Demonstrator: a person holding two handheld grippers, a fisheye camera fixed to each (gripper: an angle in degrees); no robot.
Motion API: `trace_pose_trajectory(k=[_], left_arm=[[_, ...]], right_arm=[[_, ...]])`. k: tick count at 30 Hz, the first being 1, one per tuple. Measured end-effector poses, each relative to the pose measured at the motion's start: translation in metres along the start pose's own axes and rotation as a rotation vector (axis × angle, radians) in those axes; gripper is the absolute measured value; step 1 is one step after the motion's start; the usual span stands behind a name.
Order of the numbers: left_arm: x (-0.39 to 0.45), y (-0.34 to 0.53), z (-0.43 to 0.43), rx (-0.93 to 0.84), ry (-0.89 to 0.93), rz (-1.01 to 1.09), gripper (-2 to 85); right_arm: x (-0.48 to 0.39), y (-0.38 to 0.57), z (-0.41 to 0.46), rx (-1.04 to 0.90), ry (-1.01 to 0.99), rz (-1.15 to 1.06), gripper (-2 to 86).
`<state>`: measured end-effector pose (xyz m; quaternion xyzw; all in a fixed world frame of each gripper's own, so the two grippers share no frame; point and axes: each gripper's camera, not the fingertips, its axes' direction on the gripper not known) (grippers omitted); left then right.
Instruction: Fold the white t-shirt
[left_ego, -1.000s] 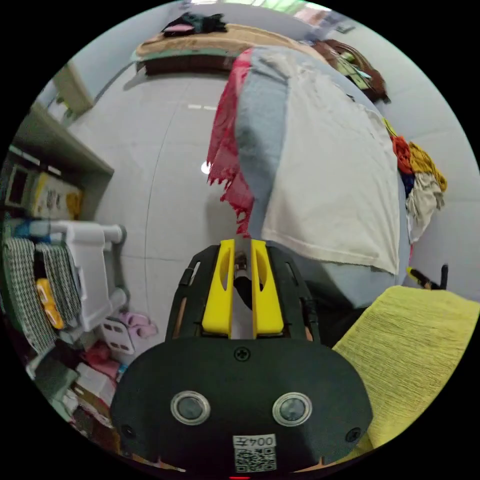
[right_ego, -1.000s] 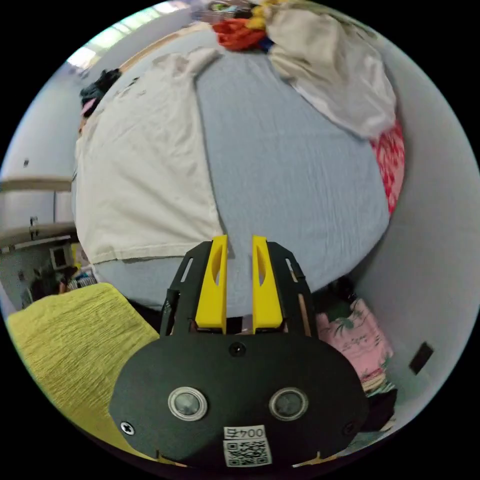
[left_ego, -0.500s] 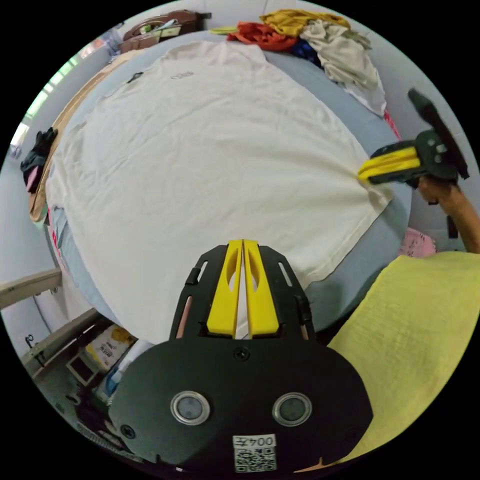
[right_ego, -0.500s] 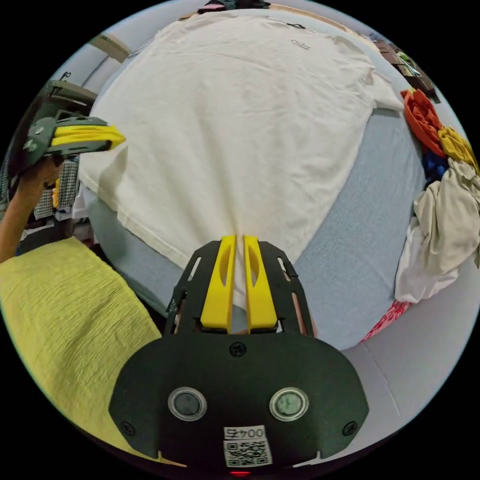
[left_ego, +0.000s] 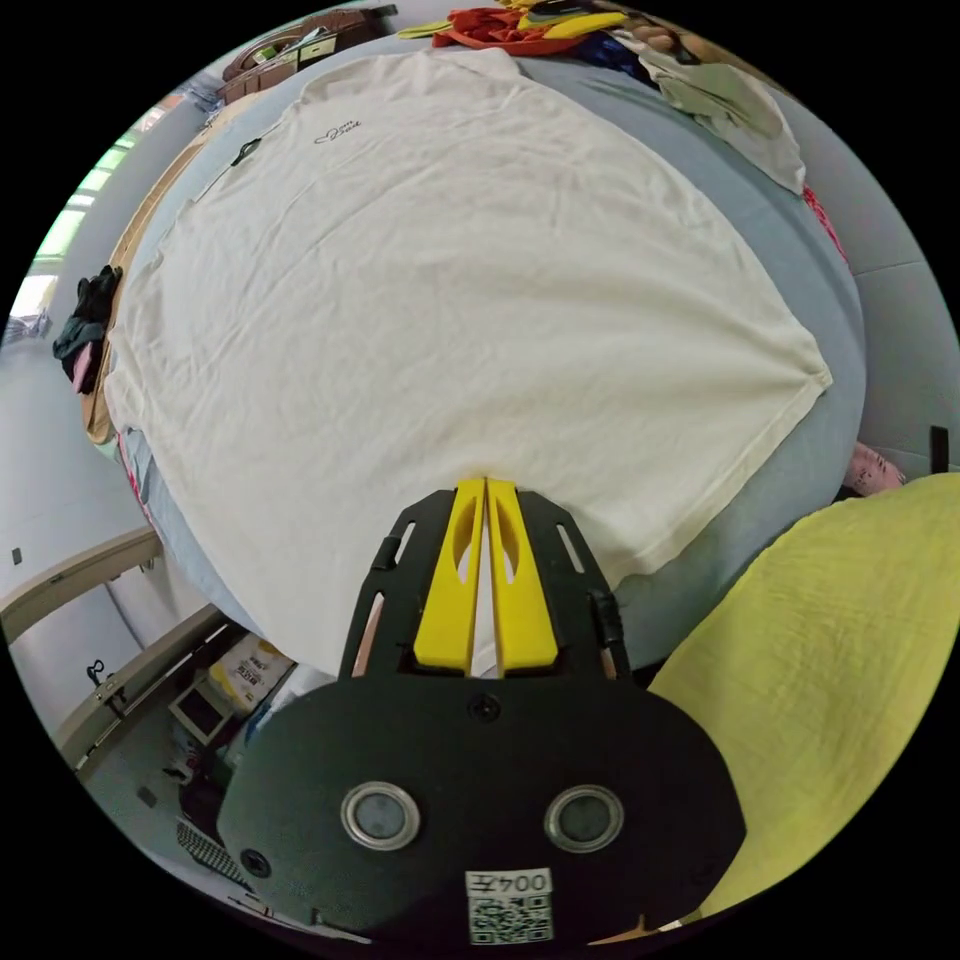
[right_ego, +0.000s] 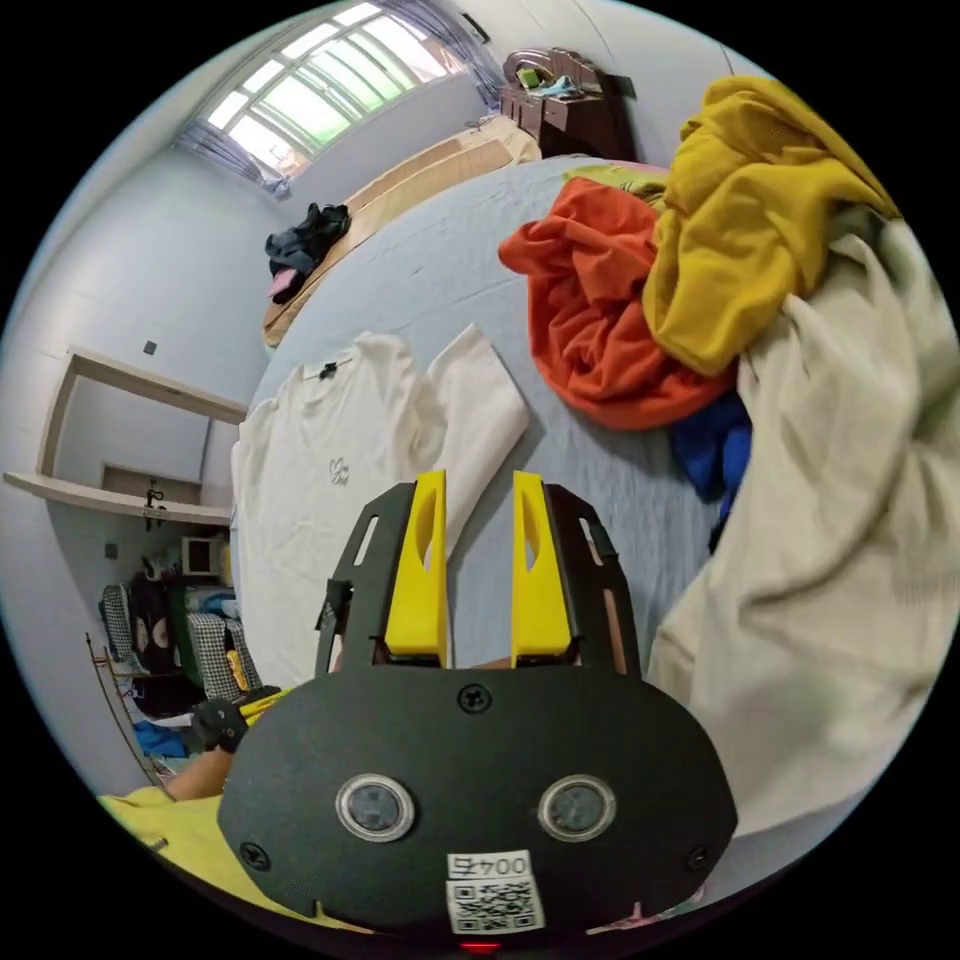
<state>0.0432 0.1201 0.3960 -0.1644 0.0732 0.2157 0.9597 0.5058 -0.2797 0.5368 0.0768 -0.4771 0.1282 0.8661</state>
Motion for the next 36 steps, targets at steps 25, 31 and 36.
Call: trace_pose_trajectory(k=[25,31,36], left_arm=[[0.016,-0.077,-0.001,0.024,0.066,-0.089,0.3],[0.016,-0.085,-0.001,0.031,0.042,-0.074,0.3],[0.007,-0.086,-0.001,0.043,0.069,-0.104,0.2]], right_arm=[[0.062,-0.057,0.068,-0.036,0.238,0.022,3.8],[0.026,-0.063,0.042,0.199,0.087,-0.229,3.9],[-0.024,-0.111,0.092,-0.054,0.291,-0.509,9.1]])
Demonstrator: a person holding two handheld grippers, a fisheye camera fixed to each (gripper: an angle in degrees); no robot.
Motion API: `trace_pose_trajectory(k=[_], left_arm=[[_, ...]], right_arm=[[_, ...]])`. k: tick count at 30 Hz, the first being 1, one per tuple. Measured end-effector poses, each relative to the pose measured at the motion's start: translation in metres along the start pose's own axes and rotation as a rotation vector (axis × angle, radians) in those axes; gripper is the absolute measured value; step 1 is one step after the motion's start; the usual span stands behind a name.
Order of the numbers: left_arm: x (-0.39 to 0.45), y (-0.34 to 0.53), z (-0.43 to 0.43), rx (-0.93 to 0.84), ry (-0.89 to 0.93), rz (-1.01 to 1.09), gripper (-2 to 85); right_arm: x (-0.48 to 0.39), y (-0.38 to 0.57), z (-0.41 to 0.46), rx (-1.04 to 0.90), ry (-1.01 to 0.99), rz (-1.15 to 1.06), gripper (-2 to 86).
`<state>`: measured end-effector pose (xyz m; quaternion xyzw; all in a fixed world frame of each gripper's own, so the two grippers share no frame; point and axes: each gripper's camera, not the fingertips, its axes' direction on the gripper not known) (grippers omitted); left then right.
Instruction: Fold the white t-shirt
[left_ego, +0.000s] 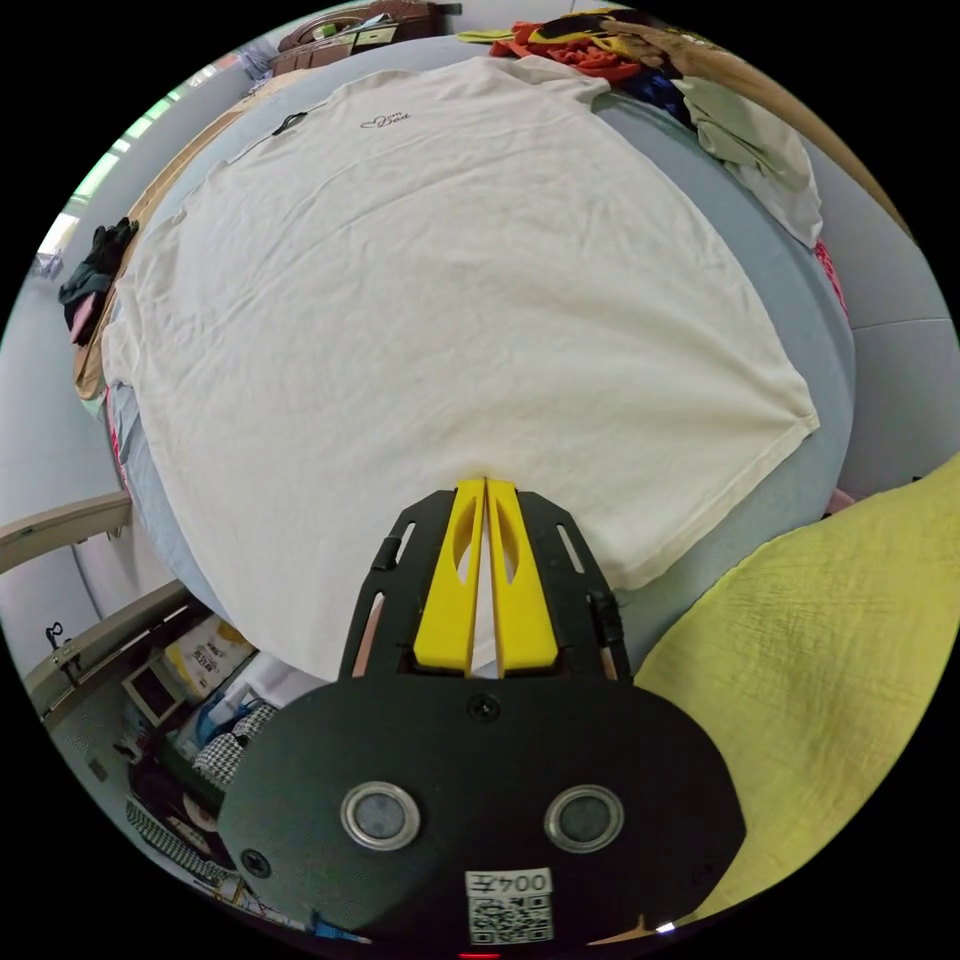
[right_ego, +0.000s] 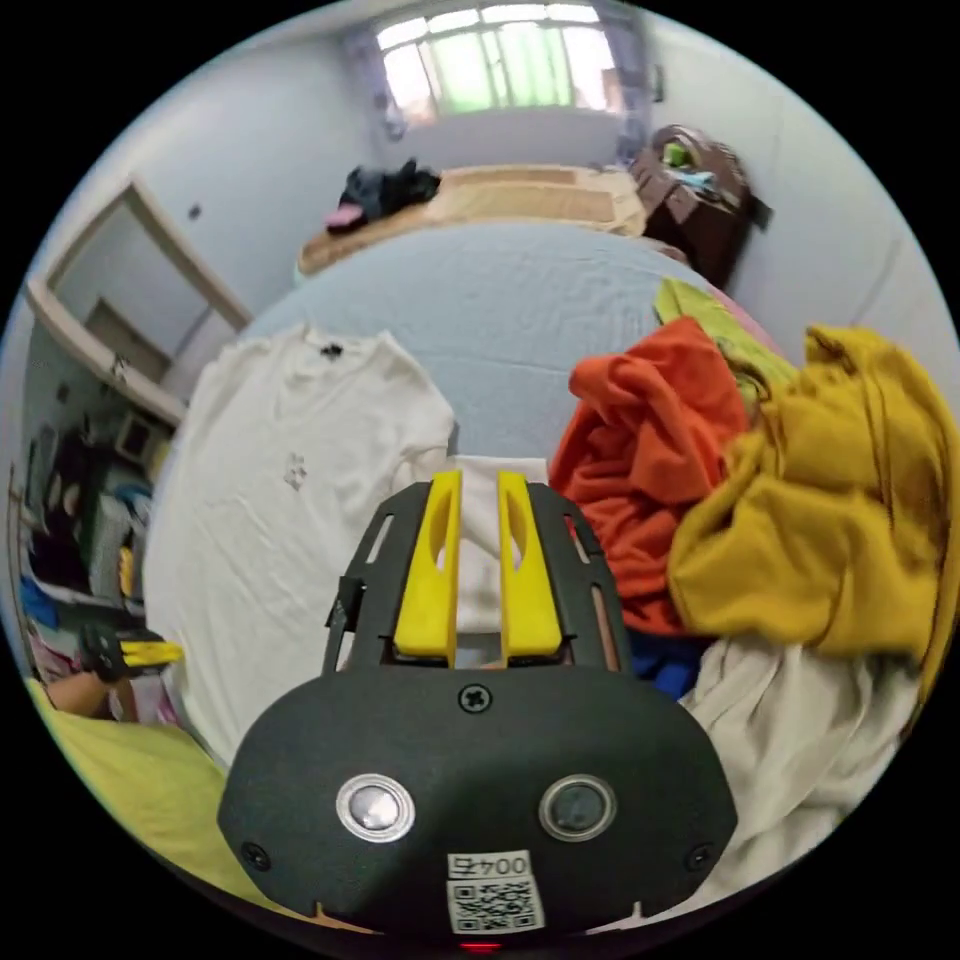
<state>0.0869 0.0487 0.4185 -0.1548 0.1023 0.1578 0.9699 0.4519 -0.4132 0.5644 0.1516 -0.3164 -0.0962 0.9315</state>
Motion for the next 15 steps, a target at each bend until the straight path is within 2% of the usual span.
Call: trace_pose_trajectory(k=[2,4,10,12,15], left_arm=[[-0.004,-0.001,0.000,0.001,0.006,-0.009,0.3],[-0.007,-0.001,-0.001,0.008,0.008,-0.018,0.3],[-0.023,0.001,-0.003,0.031,0.032,-0.051,0.2],[-0.028,0.001,-0.003,0.030,0.041,-0.059,0.2],[-0.036,0.000,-0.005,0.024,0.042,-0.053,0.2]], right_arm=[[-0.008,-0.021,0.013,-0.084,0.082,-0.080,11.5],[-0.011,-0.047,0.033,-0.214,0.062,-0.155,14.1],[-0.009,-0.074,0.081,-0.450,0.096,-0.265,14.0],[-0.008,-0.073,0.094,-0.493,0.102,-0.271,13.6],[-0.004,-0.068,0.099,-0.455,0.029,-0.223,10.1]])
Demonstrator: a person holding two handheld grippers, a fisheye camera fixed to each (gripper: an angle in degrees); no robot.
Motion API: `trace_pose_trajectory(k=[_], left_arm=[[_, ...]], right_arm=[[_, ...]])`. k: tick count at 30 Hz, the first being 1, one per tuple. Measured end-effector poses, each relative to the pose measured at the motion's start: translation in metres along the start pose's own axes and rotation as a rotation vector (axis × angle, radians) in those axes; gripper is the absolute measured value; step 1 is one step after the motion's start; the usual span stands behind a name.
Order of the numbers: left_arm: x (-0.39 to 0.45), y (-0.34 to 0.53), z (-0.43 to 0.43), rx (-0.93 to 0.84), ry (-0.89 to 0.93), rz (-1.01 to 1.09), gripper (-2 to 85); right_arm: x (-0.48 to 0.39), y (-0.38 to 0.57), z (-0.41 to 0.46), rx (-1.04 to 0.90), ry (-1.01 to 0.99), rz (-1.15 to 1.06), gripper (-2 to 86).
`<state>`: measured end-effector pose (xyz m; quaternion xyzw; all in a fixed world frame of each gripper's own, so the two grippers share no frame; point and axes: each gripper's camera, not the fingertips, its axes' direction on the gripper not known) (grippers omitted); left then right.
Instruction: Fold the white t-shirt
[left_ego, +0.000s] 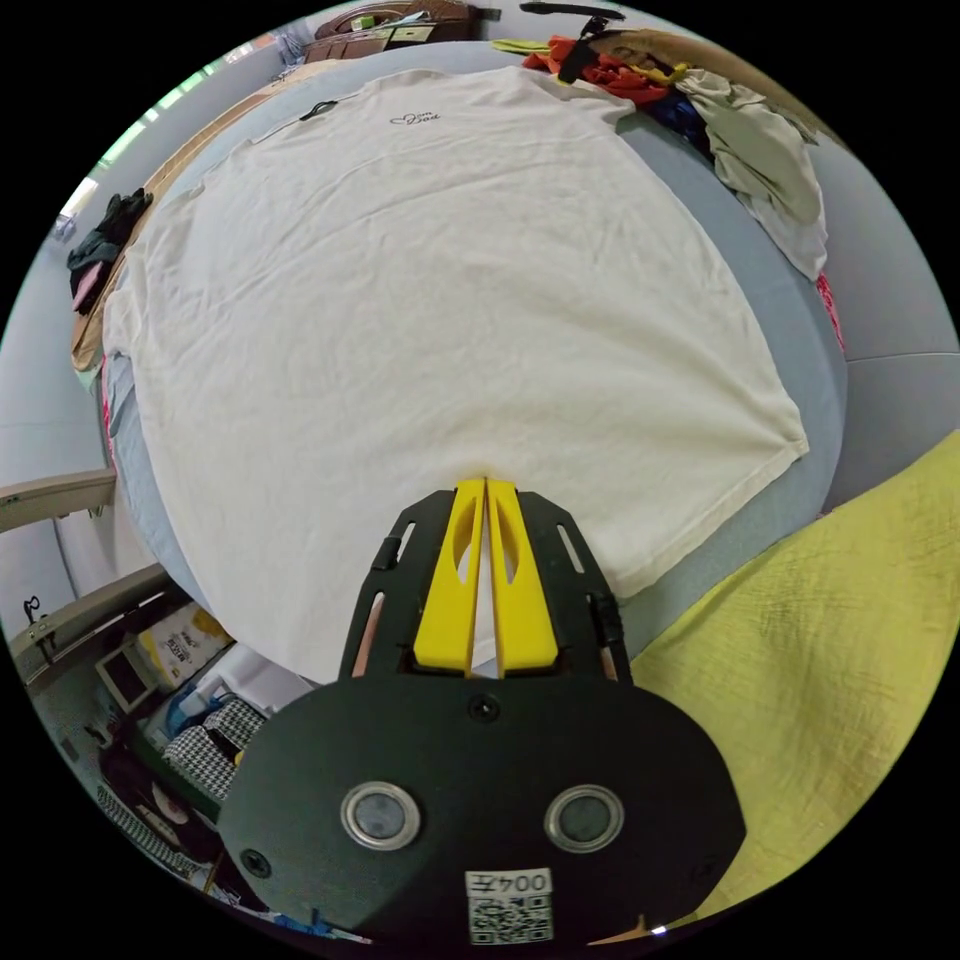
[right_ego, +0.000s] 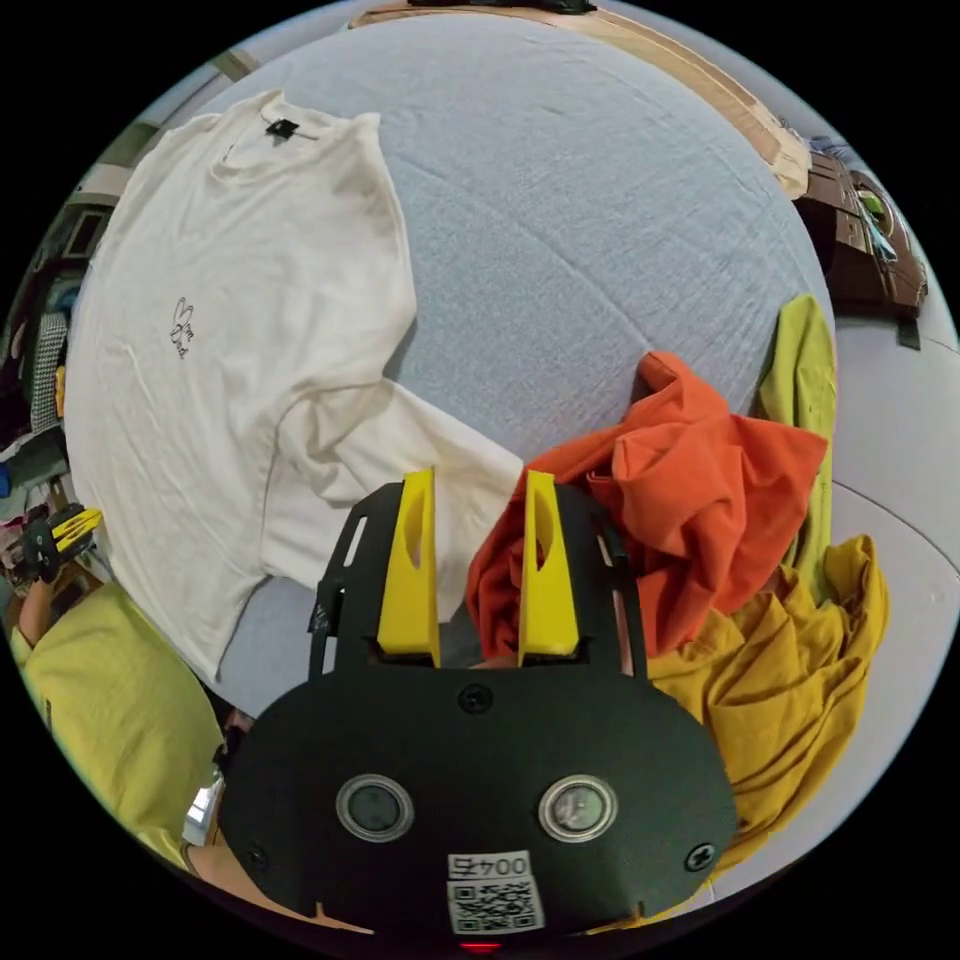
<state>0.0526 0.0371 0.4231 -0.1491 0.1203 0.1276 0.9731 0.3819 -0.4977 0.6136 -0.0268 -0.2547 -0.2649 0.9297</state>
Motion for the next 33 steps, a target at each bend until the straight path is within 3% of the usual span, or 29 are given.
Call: trace_pose_trajectory(k=[2,8,17,24,27,33], left_arm=[[-0.007,-0.001,-0.002,-0.008,0.001,0.005,0.2],[-0.029,0.001,-0.007,-0.010,0.031,-0.020,0.3],[-0.062,0.003,-0.017,-0.042,0.034,-0.022,0.2],[-0.090,0.010,-0.026,-0.047,0.039,-0.017,0.3],[-0.103,0.012,-0.031,-0.063,0.035,-0.016,0.3],[-0.127,0.017,-0.041,-0.108,0.000,-0.011,0.4]], right_arm=[[0.000,0.007,0.000,0.028,-0.054,0.017,4.3],[0.000,0.061,-0.020,0.182,0.019,0.278,1.9],[0.015,0.067,0.027,0.171,-0.056,0.421,3.9],[-0.016,0.130,-0.011,0.370,-0.022,0.552,11.3],[-0.072,0.156,-0.023,0.460,-0.153,0.426,11.7],[-0.242,0.163,0.033,0.238,-0.421,0.028,7.6]])
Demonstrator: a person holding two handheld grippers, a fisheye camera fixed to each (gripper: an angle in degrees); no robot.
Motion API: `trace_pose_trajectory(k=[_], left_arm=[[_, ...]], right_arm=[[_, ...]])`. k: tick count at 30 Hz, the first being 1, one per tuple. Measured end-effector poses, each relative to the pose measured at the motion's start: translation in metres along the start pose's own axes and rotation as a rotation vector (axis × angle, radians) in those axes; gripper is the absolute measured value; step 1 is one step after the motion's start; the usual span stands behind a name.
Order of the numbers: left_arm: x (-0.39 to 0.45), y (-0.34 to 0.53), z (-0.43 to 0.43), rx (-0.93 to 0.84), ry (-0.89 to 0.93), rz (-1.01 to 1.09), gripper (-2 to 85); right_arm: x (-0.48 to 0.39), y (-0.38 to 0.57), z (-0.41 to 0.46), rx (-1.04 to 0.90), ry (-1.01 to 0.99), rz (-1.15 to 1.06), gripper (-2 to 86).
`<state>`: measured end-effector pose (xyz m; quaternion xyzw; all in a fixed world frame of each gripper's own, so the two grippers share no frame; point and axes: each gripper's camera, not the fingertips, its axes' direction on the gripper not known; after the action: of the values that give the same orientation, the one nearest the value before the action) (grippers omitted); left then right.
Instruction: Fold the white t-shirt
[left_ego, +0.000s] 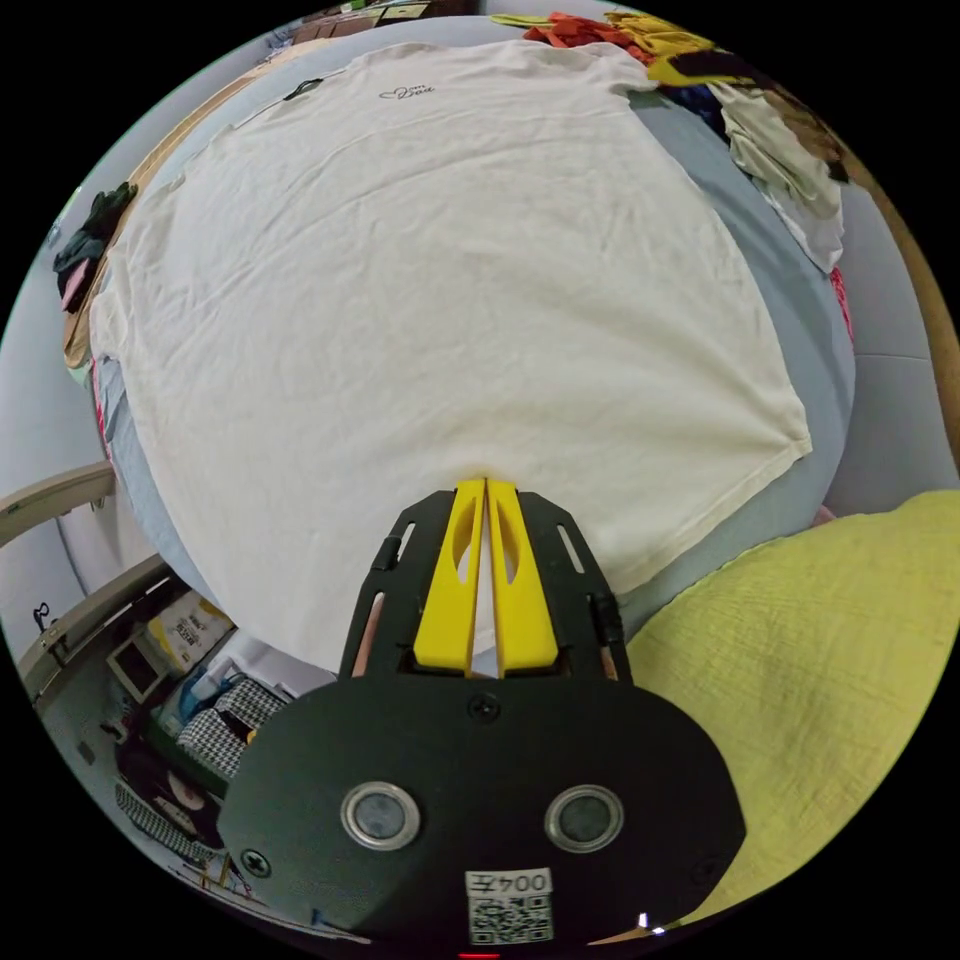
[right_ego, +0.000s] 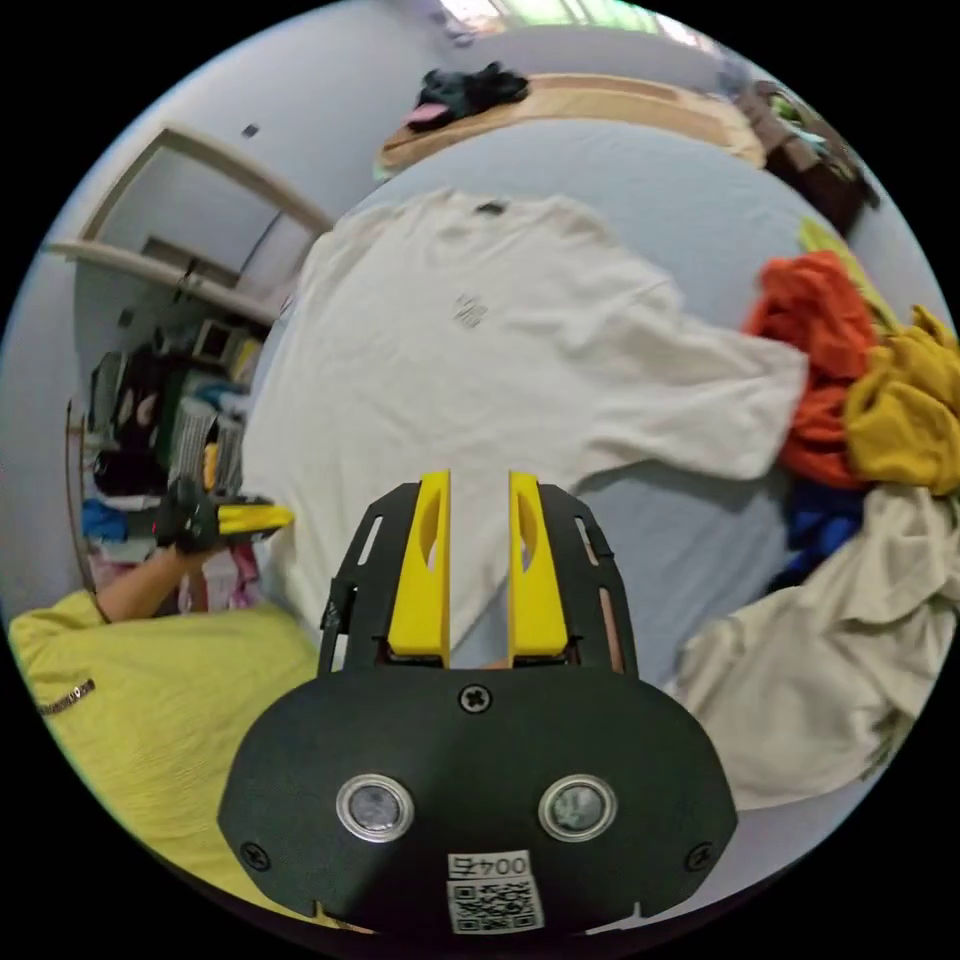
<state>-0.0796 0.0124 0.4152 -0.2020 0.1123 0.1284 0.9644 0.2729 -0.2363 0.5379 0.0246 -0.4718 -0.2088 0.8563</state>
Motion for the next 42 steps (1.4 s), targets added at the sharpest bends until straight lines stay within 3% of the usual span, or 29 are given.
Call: trace_pose_trajectory(k=[7,11,17,24,32,42], left_arm=[[-0.055,0.030,-0.010,0.067,0.116,-0.077,0.3],[-0.087,0.044,-0.016,0.095,0.182,-0.011,0.4],[-0.157,0.073,-0.032,0.180,0.342,0.020,0.6],[-0.298,0.108,-0.089,0.434,0.207,-0.106,3.4],[-0.491,0.078,-0.131,0.410,0.022,-0.043,10.0],[-0.562,0.041,-0.151,0.368,-0.037,0.081,10.4]], right_arm=[[-0.076,0.026,0.110,-0.259,0.105,0.059,0.0],[-0.090,0.028,0.116,-0.246,0.179,0.119,-0.6],[-0.091,0.030,0.124,-0.242,0.134,0.269,-0.7],[-0.105,0.027,0.136,-0.266,0.177,0.463,-0.8],[-0.117,0.037,0.143,-0.228,0.181,0.503,-0.8],[-0.127,0.048,0.151,-0.205,0.165,0.556,-0.8]])
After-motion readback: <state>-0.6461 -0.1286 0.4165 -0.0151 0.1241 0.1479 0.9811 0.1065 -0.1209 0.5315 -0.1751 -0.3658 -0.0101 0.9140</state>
